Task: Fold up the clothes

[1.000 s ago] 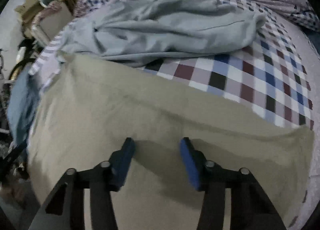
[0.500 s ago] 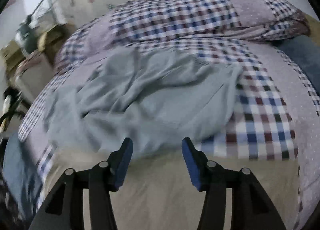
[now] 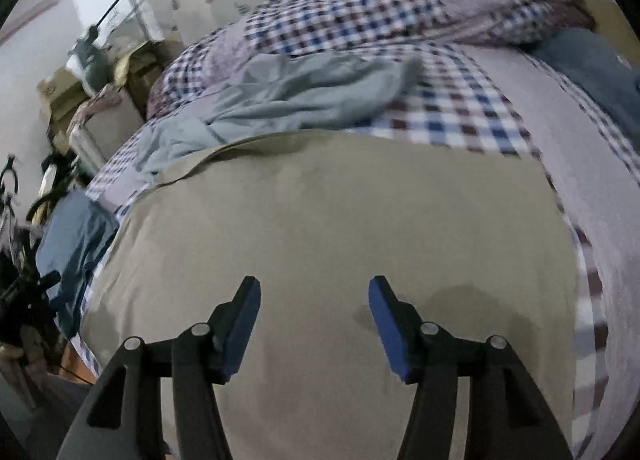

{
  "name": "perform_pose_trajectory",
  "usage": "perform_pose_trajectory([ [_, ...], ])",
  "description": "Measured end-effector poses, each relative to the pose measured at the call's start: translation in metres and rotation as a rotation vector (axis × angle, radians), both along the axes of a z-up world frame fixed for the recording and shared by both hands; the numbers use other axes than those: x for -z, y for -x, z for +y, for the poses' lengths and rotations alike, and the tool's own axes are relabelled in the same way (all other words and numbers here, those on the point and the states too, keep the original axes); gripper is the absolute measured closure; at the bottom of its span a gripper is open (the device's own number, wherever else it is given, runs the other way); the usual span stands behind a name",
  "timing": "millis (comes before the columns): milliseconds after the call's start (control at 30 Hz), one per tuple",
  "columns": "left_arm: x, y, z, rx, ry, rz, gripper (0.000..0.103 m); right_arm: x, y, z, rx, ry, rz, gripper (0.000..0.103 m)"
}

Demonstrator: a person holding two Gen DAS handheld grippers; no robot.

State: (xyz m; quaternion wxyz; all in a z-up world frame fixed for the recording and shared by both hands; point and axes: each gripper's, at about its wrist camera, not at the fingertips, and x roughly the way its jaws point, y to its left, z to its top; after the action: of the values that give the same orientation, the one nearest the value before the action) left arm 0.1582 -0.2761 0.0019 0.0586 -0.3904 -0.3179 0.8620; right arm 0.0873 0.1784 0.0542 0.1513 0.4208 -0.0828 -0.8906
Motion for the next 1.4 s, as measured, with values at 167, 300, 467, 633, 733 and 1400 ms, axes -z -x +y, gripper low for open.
perform_pose_trajectory([
  [167,-0.005,-0.003,0.007,0.016,0.022,0.005,0.018,-0.004,0.000,0.015,0.029,0.023,0.020,0.043],
  [300,-0.005,-0.008,0.007,0.012,0.025,-0.004,0.018,-0.007,-0.002,0.014,0.028,0.027,0.036,0.043],
  [467,-0.003,-0.017,0.011,0.017,0.010,-0.020,0.018,-0.006,-0.006,0.004,-0.003,0.014,0.040,0.043],
  [633,0.002,-0.027,0.022,0.036,-0.021,-0.031,0.018,-0.008,-0.010,-0.013,-0.048,0.000,0.043,0.043],
  [733,0.009,-0.035,0.031,0.047,-0.068,-0.057,0.018,-0.008,-0.013,-0.030,-0.092,0.009,0.039,0.043],
  [1400,0.040,-0.033,0.040,0.057,-0.152,-0.139,0.018,0.013,0.141,-0.227,-0.362,-0.160,-0.031,0.079],
])
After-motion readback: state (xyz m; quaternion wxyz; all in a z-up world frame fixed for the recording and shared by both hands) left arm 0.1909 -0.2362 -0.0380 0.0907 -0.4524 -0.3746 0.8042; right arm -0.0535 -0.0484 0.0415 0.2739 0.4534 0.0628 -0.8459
